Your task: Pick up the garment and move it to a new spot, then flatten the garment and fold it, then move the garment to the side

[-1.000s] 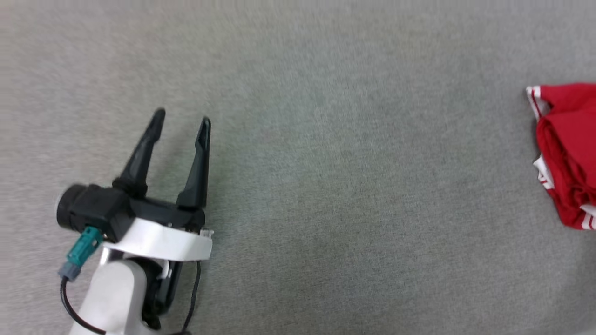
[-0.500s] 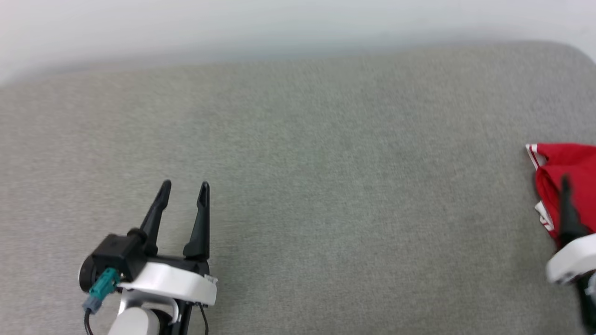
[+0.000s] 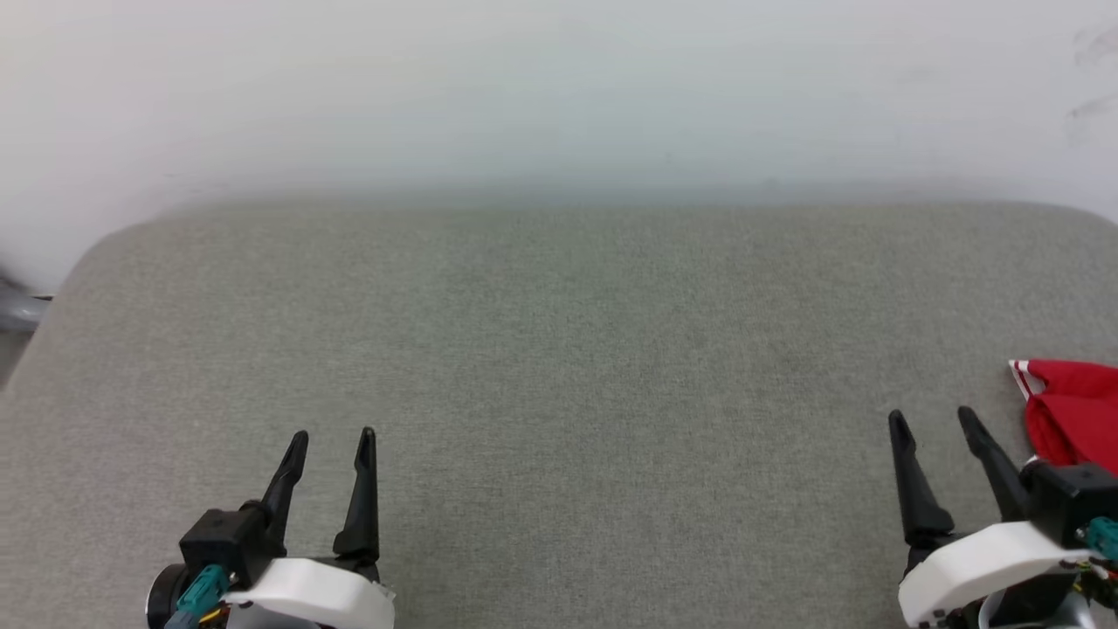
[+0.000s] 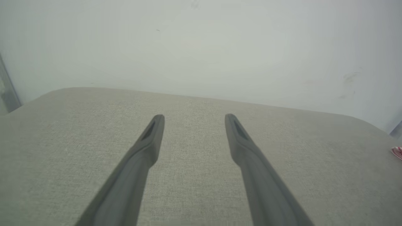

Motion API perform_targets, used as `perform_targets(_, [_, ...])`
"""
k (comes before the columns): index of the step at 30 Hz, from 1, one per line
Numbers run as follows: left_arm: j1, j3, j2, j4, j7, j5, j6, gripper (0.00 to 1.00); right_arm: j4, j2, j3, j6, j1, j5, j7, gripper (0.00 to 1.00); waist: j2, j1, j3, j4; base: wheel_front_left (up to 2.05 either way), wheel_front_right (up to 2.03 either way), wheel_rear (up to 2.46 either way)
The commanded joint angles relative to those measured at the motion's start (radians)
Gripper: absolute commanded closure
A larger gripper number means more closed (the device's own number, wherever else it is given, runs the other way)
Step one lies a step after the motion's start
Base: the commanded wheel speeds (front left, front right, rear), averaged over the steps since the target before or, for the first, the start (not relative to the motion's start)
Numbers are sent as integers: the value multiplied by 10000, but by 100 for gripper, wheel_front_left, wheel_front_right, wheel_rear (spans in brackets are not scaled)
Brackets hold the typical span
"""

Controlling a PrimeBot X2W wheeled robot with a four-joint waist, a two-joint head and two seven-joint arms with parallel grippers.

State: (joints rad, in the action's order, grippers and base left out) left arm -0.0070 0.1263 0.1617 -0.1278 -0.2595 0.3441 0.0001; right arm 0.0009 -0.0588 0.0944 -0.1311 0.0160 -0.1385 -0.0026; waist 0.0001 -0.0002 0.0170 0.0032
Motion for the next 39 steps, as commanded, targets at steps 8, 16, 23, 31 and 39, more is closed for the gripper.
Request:
perform_targets(8, [494,-179,226,60,-64,-148,43,0,-1314,91,-63,11,1090,18,355,0,-1,2,-497,247,0,0,0])
perform_targets(16, [639,-162,344,124,-72,-264,28,0,-2301,95,4,11,1777,-132,629,0,-1,2,-594,140,0,0,0])
perform_targets(23, [668,-138,378,195,-73,-350,52,0,-2540,97,41,11,1956,-306,685,0,-1,2,-594,93,0,0,0])
perform_targets(31, [611,-78,394,225,-74,-372,56,0,-2551,98,-30,11,1896,-364,636,0,-1,2,-557,112,0,0,0])
perform_targets(39, [587,-15,390,208,-73,-301,50,0,-2508,98,-67,9,1832,-409,621,0,-1,2,-523,109,0,0,0])
